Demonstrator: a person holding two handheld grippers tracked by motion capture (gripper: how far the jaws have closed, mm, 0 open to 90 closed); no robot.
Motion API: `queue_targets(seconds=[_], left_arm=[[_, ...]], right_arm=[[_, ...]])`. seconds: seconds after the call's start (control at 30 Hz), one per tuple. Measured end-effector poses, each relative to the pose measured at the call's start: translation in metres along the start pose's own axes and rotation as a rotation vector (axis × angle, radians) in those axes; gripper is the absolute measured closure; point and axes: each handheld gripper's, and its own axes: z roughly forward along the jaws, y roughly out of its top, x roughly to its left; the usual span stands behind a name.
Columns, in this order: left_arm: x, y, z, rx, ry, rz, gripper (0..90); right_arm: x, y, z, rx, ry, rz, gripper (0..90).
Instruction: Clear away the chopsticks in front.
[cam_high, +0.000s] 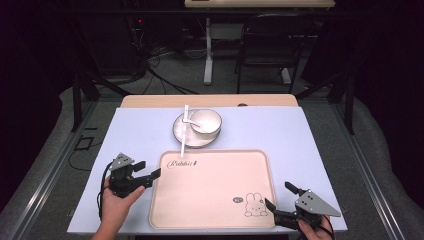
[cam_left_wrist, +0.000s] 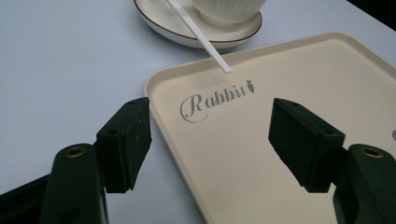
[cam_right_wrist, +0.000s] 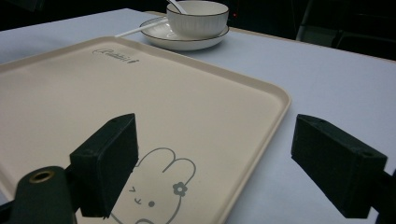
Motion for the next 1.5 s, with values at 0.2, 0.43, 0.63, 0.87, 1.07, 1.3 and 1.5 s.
queue_targets(seconds=[0.2, 0.43, 0.63, 0.87, 1.07, 1.3, 1.5], left_arm=[[-0.001, 0.019, 0.001, -0.001, 0.002, -0.006, 32.5], [0.005, 0.034, 0.006, 0.011, 0.008, -0.062, 32.3], [0.010, 0.047, 0.012, 0.037, 0.024, -0.080, 32.0], [0.011, 0.062, 0.020, 0.051, 0.041, -0.065, 32.0], [0.012, 0.073, 0.030, 0.067, 0.053, -0.050, 32.9], [0.017, 0.085, 0.040, 0.069, 0.037, -0.072, 36.6], [0.020, 0.093, 0.047, 0.063, 0.040, -0.086, 37.3]], right_arm=[[0.000, 0.000, 0.000, -0.001, -0.002, -0.003, 14.3], [0.000, 0.000, 0.000, 0.001, -0.004, -0.003, 14.3], [0.000, 0.000, 0.000, 0.002, -0.005, -0.004, 14.3], [-0.001, 0.000, 0.000, 0.004, -0.006, -0.005, 14.3], [-0.001, -0.001, 0.000, 0.007, -0.005, -0.005, 14.3], [-0.001, -0.001, 0.000, 0.007, -0.005, -0.004, 14.3], [-0.001, -0.001, 0.000, 0.008, -0.004, -0.004, 14.3]])
